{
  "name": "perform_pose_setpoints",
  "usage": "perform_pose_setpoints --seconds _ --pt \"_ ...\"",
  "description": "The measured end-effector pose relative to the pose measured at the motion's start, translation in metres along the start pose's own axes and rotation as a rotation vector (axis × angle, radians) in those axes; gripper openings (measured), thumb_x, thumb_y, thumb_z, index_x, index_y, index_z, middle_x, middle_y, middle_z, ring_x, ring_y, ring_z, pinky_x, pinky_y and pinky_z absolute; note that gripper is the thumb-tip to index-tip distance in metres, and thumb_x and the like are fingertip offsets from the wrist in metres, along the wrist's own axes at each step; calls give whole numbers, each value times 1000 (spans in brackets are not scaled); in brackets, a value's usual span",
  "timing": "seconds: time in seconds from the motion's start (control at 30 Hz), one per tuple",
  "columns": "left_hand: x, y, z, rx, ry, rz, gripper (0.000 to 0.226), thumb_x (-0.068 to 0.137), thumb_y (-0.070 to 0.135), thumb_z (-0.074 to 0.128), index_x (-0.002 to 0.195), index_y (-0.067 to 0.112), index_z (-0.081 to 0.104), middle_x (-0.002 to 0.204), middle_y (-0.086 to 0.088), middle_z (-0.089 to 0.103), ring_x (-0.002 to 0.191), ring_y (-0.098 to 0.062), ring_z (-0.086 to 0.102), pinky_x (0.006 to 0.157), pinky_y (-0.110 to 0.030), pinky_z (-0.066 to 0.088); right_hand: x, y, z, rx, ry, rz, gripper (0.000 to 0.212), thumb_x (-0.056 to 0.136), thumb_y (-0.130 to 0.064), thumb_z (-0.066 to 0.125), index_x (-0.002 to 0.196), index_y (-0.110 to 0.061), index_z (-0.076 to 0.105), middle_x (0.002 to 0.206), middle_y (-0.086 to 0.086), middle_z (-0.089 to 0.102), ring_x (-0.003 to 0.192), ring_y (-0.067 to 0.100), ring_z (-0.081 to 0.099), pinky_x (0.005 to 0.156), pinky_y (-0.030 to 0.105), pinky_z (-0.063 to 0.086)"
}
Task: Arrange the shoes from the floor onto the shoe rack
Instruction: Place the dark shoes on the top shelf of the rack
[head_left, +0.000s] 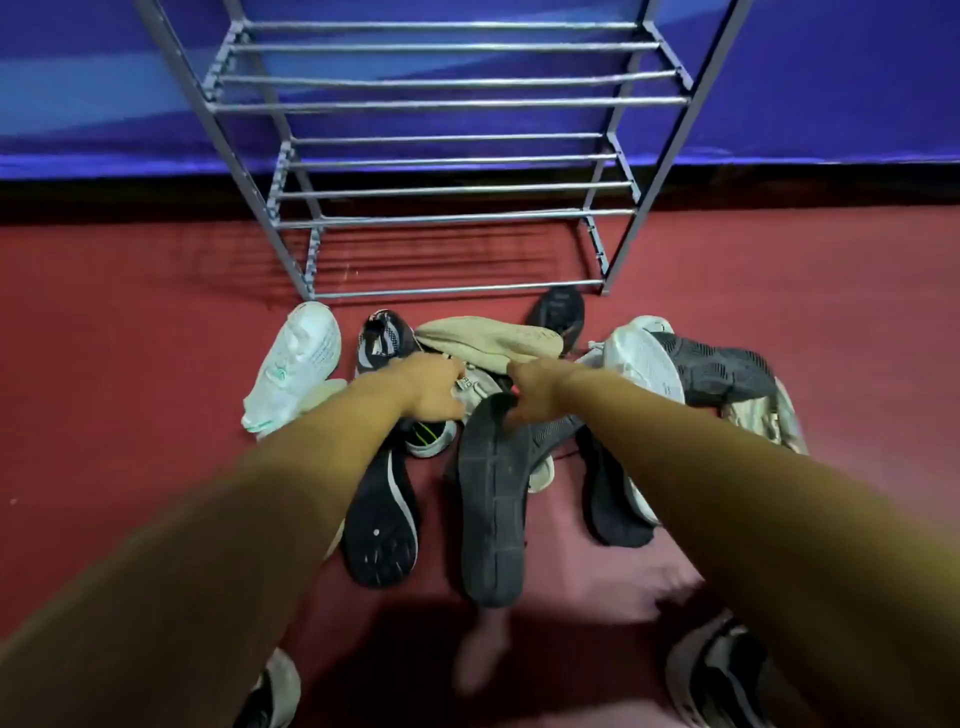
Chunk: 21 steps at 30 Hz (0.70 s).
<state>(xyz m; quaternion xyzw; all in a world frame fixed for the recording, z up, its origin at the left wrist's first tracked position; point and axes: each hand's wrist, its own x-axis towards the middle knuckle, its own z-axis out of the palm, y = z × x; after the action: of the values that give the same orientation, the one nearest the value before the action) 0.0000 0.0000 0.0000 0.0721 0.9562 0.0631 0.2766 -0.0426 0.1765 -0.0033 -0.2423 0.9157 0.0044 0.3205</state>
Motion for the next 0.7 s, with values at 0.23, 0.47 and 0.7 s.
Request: perform_pose_setpoints --seconds 0.23,0.47,0.7 --pt "31 2 51 -142 -164 -35 69 88 42 67 140 8 37 131 -16 56 120 -35 53 94 -42 46 16 12 44 20 -57 81 93 82 -50 73 151 -7 27 145 16 46 129 37 51 99 46 46" --pt "45 22 70 -356 -107 -96 66 79 33 75 127 14 34 115 -13 58 104 -34 60 83 -41 50 27 14 49 158 -35 84 65 88 -35 70 135 -5 38 128 18 59 114 38 60 85 40 49" --pt "32 16 50 -708 -89 -184 48 84 20 78 125 12 56 86 -6 66 73 -20 64 65 -31 54 17 23 26 306 -44 39 57 88 -42 73 129 -6 54 130 13 62 119 32 58 91 35 46"
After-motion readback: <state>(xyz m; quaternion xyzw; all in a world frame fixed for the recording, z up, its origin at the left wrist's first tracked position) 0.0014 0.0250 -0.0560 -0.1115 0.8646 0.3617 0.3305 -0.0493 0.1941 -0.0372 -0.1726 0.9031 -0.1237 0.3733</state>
